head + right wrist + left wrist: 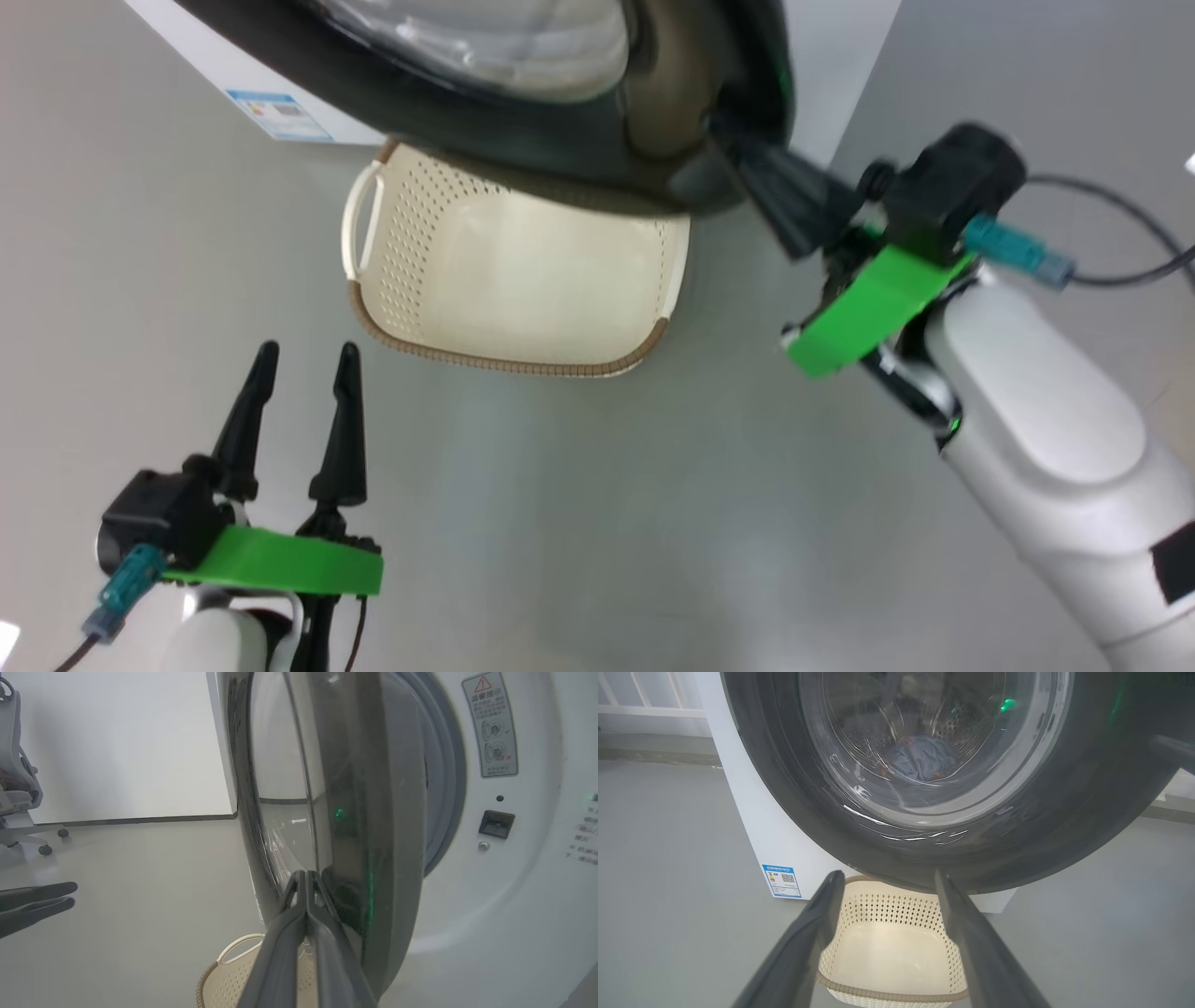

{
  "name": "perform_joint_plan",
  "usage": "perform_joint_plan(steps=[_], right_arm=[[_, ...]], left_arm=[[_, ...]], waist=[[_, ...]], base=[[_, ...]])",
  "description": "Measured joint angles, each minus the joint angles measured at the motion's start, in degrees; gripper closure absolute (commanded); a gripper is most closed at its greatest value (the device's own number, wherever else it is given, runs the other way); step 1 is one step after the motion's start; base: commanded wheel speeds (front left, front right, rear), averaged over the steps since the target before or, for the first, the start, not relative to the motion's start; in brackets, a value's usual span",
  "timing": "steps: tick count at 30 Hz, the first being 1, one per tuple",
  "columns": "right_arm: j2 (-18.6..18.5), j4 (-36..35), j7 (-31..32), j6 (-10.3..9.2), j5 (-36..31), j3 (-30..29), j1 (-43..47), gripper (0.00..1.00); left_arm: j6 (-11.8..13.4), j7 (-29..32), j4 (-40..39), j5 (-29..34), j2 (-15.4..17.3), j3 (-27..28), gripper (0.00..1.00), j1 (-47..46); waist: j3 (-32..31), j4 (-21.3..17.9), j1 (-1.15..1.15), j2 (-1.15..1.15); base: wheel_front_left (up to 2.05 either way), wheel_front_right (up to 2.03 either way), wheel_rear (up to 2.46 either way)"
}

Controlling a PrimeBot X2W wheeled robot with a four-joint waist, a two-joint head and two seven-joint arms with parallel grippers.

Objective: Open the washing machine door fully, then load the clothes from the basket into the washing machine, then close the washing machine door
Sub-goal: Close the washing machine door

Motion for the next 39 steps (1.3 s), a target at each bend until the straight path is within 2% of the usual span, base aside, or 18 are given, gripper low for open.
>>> perform_joint_plan(steps=[11,22,31,39], right_arm=[[0.5,6.1,0.0,0.0,-0.6,-6.2,-13.3,1.0],[3.2,13.2,0.0,0.0,-1.7,-7.7,-22.8,1.0],[5.9,15.1,0.0,0.52,-5.0,-12.6,-26.0,1.0],[6.6,14.9,0.0,0.49,-5.1,-12.2,-25.8,1.0]], left_arm=[[-0.4,0.0,-0.3,-2.0,-0.1,-3.2,0.0,-4.4],[-0.4,0.0,-0.3,-3.6,-0.2,-5.2,0.0,-6.8],[-0.4,0.0,-0.3,-4.0,-0.3,-5.8,0.0,-7.6],[-0.4,0.0,-0.1,-4.0,-0.4,-5.8,0.0,-8.8]], waist=[[6.2,0.2,0.0,0.0],[10.8,2.0,0.0,0.0],[13.0,2.5,0.0,0.0],[12.9,1.5,0.0,0.0]], base=[[0.0,0.0,0.0],[0.0,0.0,0.0],[0.0,0.0,0.0],[0.0,0.0,0.0]])
